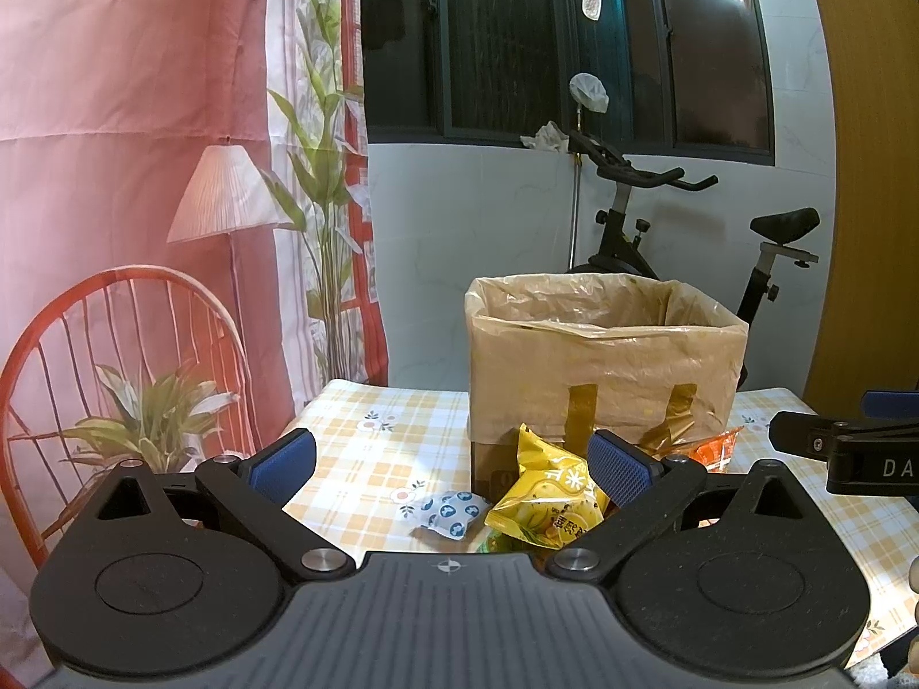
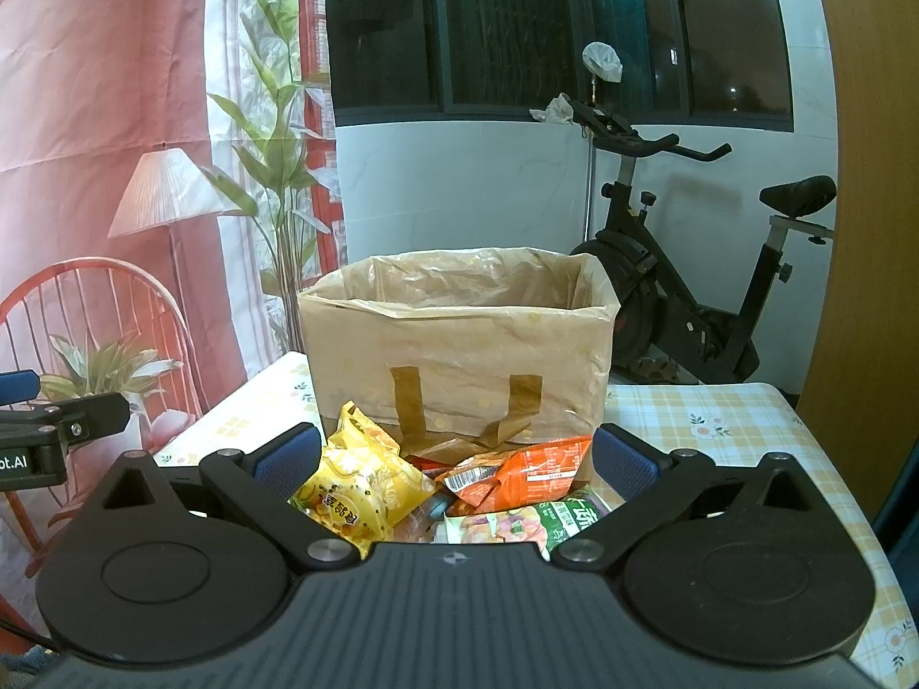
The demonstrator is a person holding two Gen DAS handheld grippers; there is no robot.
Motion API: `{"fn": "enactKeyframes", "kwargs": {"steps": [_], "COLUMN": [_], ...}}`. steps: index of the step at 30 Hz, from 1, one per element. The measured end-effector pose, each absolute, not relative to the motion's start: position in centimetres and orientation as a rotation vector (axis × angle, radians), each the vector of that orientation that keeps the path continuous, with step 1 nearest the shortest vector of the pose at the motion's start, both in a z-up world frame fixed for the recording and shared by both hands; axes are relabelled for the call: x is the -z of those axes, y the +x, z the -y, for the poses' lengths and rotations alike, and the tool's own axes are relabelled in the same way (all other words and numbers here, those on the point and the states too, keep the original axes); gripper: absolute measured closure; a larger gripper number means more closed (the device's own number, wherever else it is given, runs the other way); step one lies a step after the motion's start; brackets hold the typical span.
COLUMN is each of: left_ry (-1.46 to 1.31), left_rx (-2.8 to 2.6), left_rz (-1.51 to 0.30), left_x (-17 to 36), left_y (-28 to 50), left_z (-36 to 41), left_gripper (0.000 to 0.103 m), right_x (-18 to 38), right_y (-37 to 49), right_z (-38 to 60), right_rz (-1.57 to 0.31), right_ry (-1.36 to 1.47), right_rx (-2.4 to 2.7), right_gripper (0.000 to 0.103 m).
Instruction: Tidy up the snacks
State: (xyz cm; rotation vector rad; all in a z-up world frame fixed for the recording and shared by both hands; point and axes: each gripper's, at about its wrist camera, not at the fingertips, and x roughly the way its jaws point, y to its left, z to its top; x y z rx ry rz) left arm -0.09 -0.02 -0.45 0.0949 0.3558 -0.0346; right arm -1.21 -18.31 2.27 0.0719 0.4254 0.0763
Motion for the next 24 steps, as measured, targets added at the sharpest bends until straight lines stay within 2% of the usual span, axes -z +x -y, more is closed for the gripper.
{"fn": "enactKeyframes", "kwargs": {"steps": [24], "left_ry": [0.087], "left_rx": [0.038], "left_rz": [-0.366], "left_x": [0.99], "left_y": [-0.28], "left_z": [0.12], "left_gripper": [0.001], "right_x": [-2.23], "right_y": [-1.15], "right_z": [18.28], "right_rz": [-0.429], "right_ry": [0.073], "right_rx": [-0.077], "right_gripper": [0.001]}}
